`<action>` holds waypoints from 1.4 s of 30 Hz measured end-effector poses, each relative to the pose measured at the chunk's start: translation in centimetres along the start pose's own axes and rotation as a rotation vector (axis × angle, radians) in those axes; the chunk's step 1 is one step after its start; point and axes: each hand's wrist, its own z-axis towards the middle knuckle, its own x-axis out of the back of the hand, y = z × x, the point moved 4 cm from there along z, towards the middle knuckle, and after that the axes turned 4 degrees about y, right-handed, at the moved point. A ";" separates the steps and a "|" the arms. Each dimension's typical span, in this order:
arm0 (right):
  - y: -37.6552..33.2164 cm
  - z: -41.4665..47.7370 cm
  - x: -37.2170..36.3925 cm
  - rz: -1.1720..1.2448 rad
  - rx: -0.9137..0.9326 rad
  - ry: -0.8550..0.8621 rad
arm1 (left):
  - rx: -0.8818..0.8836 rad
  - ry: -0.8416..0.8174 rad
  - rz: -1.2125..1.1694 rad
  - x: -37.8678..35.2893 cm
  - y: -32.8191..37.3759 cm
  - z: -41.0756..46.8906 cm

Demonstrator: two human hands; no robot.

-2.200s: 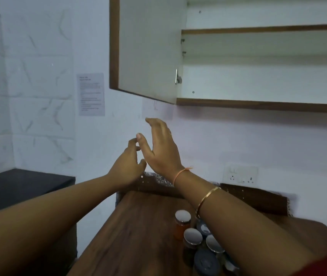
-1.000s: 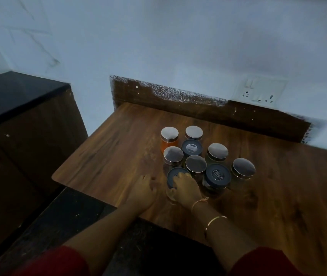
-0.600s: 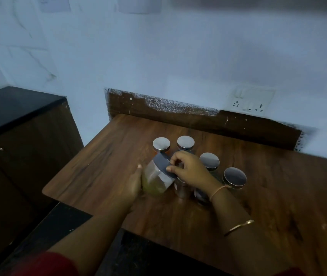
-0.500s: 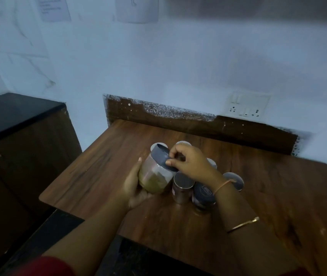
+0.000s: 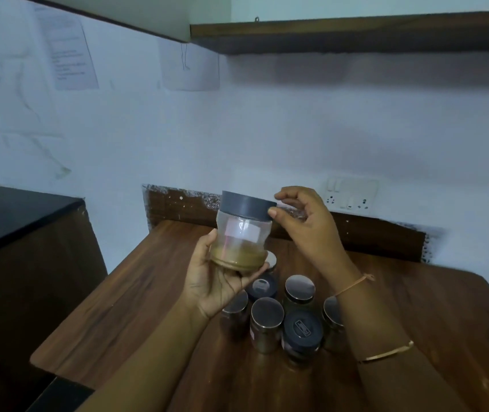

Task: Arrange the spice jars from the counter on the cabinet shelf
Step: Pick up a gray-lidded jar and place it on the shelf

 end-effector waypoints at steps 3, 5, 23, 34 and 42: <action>0.3 0.8 0.0 0.053 -0.071 0.108 | -0.149 -0.006 -0.001 -2.2 1.2 1.1; 0.2 1.4 -0.1 0.092 -0.069 0.151 | -0.239 -0.035 0.039 -3.5 2.0 2.0; -0.7 9.8 -4.7 0.459 -0.346 0.233 | -1.130 0.171 0.913 -7.7 7.2 8.4; -0.8 13.4 -4.7 0.646 -0.247 0.199 | -0.936 -0.134 0.833 -8.5 10.8 10.0; -0.5 14.7 -4.7 0.717 -0.176 0.100 | -0.746 -0.232 0.893 -9.4 12.2 11.0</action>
